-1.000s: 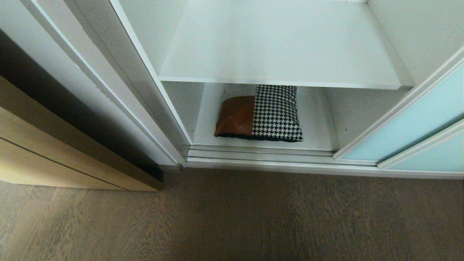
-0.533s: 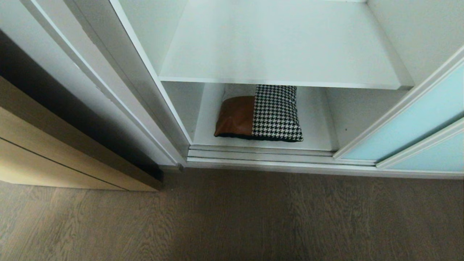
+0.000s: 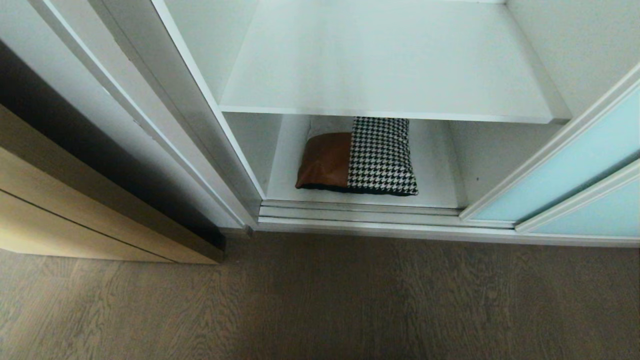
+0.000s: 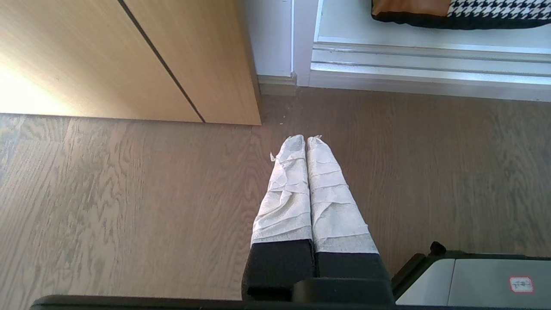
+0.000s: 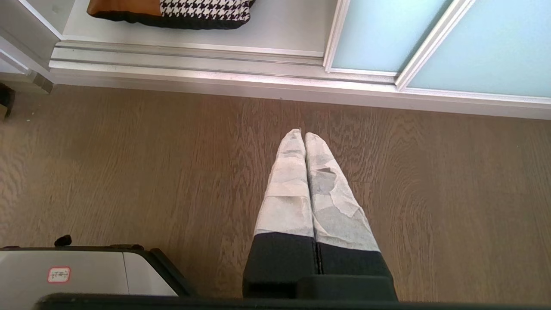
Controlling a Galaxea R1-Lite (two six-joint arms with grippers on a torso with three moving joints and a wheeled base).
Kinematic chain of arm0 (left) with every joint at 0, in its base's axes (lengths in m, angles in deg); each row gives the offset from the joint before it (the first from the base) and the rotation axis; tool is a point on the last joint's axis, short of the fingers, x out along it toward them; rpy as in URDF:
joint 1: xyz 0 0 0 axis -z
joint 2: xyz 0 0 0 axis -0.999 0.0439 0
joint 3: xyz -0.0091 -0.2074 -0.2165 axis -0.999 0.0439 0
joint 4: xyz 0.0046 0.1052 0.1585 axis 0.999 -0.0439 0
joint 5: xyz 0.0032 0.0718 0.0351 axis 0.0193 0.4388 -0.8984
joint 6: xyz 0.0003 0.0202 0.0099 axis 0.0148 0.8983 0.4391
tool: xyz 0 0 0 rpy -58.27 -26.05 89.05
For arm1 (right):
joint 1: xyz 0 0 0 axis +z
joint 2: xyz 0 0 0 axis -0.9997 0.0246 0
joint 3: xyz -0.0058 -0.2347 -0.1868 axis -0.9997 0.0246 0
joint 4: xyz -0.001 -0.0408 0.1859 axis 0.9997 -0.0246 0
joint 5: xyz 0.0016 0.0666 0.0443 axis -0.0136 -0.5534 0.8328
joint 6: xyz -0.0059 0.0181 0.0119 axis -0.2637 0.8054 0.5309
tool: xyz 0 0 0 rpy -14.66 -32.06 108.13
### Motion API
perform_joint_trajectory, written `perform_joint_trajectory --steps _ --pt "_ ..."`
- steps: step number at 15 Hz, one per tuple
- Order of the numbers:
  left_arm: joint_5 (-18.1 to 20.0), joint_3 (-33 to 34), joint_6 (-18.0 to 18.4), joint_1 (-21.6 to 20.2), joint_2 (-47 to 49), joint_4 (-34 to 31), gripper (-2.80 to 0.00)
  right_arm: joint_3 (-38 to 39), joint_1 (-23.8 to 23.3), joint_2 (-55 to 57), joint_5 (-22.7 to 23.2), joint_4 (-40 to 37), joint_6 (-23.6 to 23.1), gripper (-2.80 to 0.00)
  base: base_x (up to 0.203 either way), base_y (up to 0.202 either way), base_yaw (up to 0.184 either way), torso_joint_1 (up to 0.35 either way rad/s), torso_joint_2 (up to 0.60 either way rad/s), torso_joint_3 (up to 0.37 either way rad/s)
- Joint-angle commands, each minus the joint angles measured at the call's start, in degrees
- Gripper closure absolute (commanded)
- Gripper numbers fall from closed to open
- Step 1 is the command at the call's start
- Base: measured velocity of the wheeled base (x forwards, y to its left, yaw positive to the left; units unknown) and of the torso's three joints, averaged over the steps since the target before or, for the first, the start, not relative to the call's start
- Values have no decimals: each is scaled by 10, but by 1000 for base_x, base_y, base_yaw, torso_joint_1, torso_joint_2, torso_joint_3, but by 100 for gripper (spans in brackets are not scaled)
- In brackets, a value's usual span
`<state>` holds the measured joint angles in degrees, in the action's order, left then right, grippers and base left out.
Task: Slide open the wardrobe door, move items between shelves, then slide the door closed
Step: Open the door
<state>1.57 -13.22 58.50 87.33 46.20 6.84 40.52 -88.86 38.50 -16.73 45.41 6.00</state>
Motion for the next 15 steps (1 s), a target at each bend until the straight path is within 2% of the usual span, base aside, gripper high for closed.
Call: perform_joint_trajectory --steps 1,15 --pt "0 1 0 0 1 -1 0 0 0 0 0 0 0 0 0 0 0 0 0 0" --pt "-2 1 -5 0 1 -1 0 0 0 0 0 0 0 0 0 0 0 0 0 0"
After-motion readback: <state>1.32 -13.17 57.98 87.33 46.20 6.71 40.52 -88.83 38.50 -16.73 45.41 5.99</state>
